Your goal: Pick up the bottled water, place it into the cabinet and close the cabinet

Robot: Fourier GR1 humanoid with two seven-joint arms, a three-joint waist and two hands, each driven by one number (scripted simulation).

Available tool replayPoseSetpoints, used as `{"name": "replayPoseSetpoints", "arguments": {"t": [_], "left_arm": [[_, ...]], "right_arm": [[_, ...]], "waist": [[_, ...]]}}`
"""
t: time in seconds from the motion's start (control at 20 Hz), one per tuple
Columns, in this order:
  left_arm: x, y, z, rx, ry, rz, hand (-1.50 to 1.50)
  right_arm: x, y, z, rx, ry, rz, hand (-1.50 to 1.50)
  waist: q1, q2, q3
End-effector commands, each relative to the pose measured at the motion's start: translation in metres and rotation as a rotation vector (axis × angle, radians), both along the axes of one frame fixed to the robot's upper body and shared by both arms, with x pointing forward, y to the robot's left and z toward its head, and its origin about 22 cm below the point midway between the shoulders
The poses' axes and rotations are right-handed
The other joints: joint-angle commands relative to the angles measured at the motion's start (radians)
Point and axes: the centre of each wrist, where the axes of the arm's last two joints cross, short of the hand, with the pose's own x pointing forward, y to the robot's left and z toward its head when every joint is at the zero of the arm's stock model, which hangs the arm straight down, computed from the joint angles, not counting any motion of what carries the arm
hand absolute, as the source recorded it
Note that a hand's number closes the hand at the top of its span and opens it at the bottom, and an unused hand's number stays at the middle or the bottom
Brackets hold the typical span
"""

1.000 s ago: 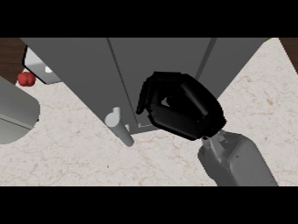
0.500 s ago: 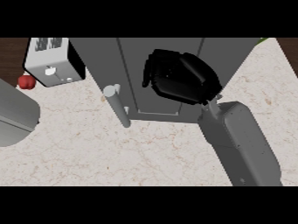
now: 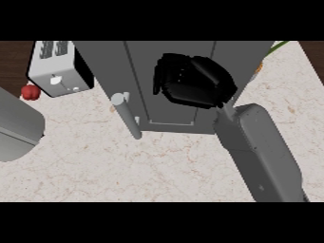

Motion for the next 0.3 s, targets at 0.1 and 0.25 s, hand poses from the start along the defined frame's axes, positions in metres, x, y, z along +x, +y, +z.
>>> {"name": "replayPoseSetpoints", "arguments": {"t": [0.1,0.25], "left_arm": [[0.007,0.005,0.004,0.001,0.01,-0.02,-1.5],[0.009,0.007,-0.001,0.001,0.003,-0.017,-1.5]], "right_arm": [[0.026,0.029,0.034,0.041,0.039,-0.004,1.5],[0.023,0.031,0.027,0.029,0.05,-0.009,1.5]], "waist": [[0.037,0.041,-0.023],[0.033,0.038,-0.024]]}}
